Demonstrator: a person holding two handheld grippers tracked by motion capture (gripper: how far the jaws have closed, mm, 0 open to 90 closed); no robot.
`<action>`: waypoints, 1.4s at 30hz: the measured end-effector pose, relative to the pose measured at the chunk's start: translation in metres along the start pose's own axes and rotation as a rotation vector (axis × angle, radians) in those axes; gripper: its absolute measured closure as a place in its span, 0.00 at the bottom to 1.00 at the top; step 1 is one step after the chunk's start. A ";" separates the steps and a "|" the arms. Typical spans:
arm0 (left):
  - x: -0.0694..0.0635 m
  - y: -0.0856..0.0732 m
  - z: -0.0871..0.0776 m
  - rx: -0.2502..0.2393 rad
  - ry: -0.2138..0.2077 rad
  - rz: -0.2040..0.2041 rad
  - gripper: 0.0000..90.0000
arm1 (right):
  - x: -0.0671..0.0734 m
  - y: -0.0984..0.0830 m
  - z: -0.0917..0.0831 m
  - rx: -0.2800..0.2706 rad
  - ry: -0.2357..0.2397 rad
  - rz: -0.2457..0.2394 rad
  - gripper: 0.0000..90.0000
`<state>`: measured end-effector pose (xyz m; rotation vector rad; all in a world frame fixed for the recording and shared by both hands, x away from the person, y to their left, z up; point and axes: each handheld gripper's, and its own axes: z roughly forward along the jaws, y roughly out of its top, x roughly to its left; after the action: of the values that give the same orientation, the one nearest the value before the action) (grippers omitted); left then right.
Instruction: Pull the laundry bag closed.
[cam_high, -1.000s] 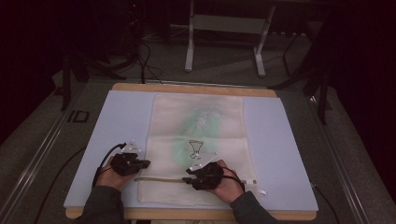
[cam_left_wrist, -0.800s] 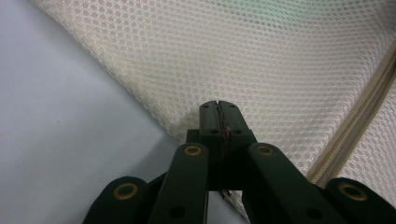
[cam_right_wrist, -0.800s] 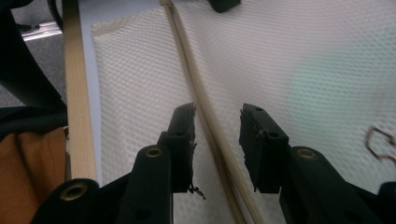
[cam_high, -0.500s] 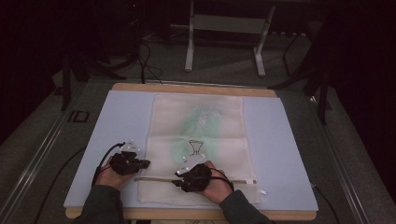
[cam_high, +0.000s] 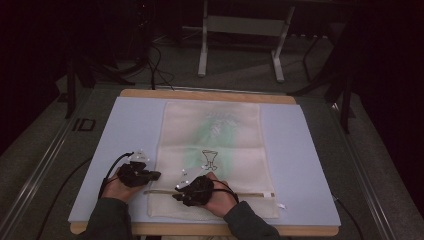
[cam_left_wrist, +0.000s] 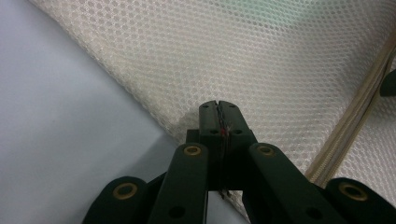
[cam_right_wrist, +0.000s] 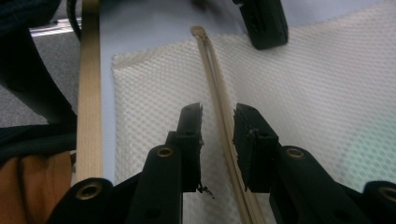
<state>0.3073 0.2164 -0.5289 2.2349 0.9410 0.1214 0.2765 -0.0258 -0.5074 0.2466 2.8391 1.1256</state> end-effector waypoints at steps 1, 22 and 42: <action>0.000 0.000 0.000 0.000 0.000 0.001 0.99 | 0.000 0.001 0.001 0.001 0.001 -0.002 0.81; -0.003 0.002 0.000 0.014 0.017 0.023 0.99 | -0.004 0.027 0.022 0.008 0.008 -0.037 0.82; -0.003 0.003 0.000 0.019 0.018 0.024 0.98 | -0.001 0.041 0.052 -0.009 0.057 -0.040 0.83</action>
<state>0.3071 0.2133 -0.5266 2.2660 0.9289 0.1441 0.2893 0.0384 -0.5167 0.1596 2.8733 1.1558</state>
